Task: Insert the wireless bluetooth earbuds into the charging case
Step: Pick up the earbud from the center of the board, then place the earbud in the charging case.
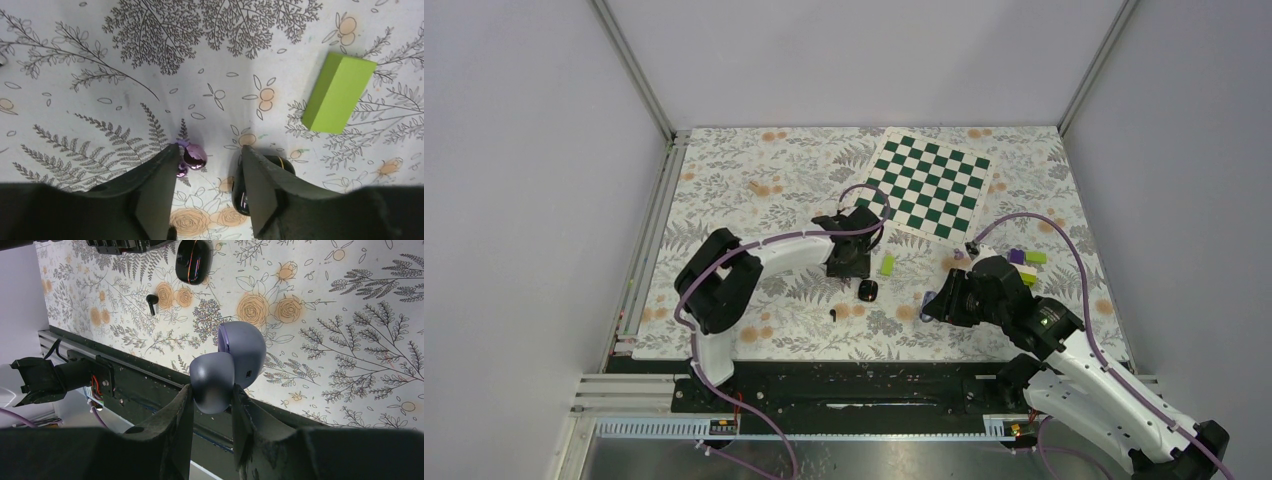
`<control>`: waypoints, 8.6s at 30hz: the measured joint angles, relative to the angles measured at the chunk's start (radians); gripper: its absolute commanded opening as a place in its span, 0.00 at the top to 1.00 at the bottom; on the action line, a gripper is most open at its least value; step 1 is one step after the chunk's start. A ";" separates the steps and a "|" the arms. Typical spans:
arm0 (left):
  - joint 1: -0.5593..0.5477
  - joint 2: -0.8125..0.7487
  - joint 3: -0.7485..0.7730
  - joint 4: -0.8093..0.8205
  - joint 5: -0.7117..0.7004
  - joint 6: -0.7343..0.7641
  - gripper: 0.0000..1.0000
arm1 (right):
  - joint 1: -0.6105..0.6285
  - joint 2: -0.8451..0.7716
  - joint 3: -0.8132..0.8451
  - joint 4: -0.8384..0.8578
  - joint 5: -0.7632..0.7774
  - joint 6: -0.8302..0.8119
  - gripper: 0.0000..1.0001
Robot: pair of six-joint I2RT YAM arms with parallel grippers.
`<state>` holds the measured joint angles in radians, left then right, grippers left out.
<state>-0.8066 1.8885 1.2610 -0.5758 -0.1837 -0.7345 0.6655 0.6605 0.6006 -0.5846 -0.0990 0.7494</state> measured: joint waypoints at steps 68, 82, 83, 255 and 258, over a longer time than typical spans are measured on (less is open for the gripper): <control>0.098 -0.045 -0.100 0.095 0.166 -0.053 1.00 | 0.000 0.011 -0.009 0.014 -0.001 0.008 1.00; 0.091 -0.079 -0.110 0.087 0.062 -0.037 1.00 | 0.000 0.011 -0.010 0.014 0.000 0.008 1.00; 0.092 -0.086 -0.111 0.084 0.058 -0.032 1.00 | 0.000 0.011 -0.010 0.014 0.000 0.008 1.00; -0.089 -0.383 0.053 -0.282 0.108 0.023 1.00 | 0.015 0.542 0.013 0.777 -0.462 -0.118 1.00; -0.092 -0.383 0.053 -0.283 0.108 0.024 1.00 | 0.015 0.543 0.013 0.777 -0.462 -0.118 1.00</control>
<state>-0.8982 1.5051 1.3140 -0.8585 -0.0753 -0.7105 0.6807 1.2034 0.6140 0.1925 -0.5610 0.6312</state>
